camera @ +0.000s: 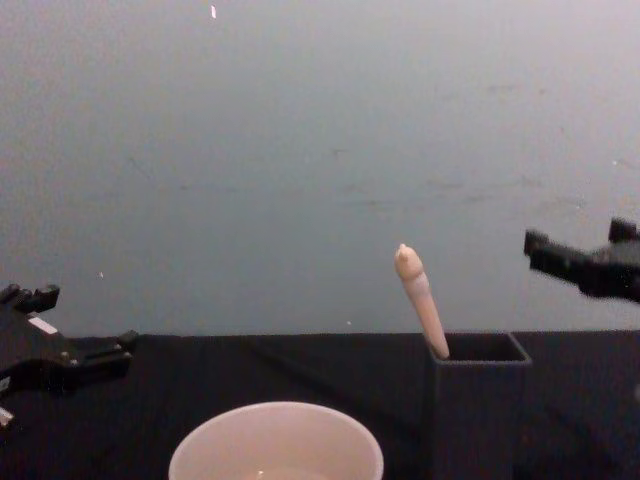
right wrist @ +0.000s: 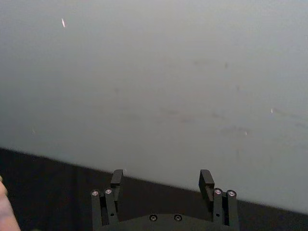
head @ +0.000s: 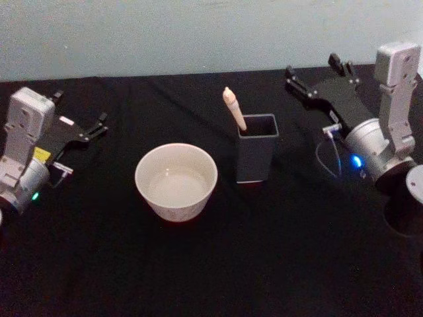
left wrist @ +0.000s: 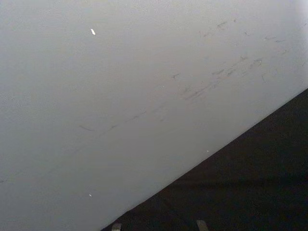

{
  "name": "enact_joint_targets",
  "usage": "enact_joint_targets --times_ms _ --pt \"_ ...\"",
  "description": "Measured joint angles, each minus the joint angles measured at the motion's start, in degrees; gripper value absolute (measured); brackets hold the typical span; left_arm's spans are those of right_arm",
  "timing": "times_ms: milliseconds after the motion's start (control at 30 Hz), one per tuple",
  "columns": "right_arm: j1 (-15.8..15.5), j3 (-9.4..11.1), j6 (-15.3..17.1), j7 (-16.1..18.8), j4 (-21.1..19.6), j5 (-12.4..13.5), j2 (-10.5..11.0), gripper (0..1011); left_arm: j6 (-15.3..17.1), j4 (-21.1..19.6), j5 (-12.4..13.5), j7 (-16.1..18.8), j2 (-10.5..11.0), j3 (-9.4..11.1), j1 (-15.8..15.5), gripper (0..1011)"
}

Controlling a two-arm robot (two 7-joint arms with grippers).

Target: Pick up the stirring spoon with one hand, stir inside the cup, then place it back in its original position.

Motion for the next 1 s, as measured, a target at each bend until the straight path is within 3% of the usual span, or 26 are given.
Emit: enact_joint_targets --times_ms 400,1000 --pt "0.0 -0.4 1.9 0.4 5.0 -4.1 -0.7 1002 0.0 0.0 0.0 0.0 0.0 0.0 0.0 1001" --pt "0.0 -0.5 1.9 0.5 4.9 -4.0 -0.6 1002 0.0 0.0 0.0 0.0 0.0 0.0 0.0 1001"
